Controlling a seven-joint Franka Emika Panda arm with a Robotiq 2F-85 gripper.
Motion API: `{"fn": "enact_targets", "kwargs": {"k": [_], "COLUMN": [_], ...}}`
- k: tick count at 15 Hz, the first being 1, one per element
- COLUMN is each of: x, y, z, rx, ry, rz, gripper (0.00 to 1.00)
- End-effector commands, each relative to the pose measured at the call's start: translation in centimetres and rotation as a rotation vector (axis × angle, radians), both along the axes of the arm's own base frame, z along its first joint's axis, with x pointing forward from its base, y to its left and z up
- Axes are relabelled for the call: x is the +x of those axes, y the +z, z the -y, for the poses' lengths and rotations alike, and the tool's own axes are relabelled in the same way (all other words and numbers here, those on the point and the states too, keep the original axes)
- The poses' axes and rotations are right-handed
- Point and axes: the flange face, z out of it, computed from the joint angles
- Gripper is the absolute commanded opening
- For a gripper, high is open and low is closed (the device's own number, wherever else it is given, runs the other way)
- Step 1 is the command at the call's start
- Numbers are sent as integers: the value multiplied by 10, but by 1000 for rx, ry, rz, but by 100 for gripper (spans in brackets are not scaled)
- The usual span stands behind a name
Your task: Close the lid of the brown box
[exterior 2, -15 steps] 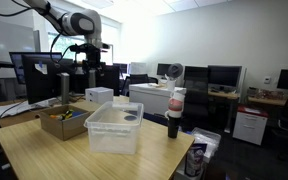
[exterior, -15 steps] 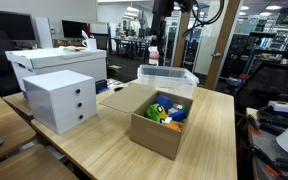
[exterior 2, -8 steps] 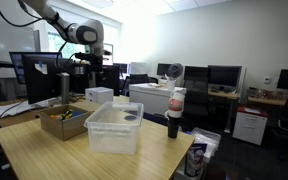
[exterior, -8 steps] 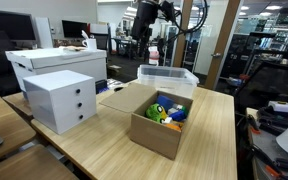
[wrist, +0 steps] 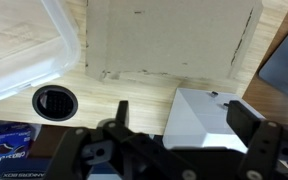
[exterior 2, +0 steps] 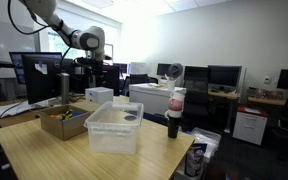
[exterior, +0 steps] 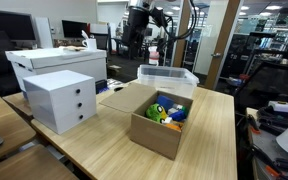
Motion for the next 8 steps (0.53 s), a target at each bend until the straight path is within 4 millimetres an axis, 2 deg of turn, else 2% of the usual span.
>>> {"fn": "enact_targets", "kwargs": {"k": [1,8], "x": [18,54], "y": [-1,-16], "z": [-5,-20], "rx": [-20,-83], "ry": [-24,-51], "rz": [1,-17], "gripper": [100,100]}}
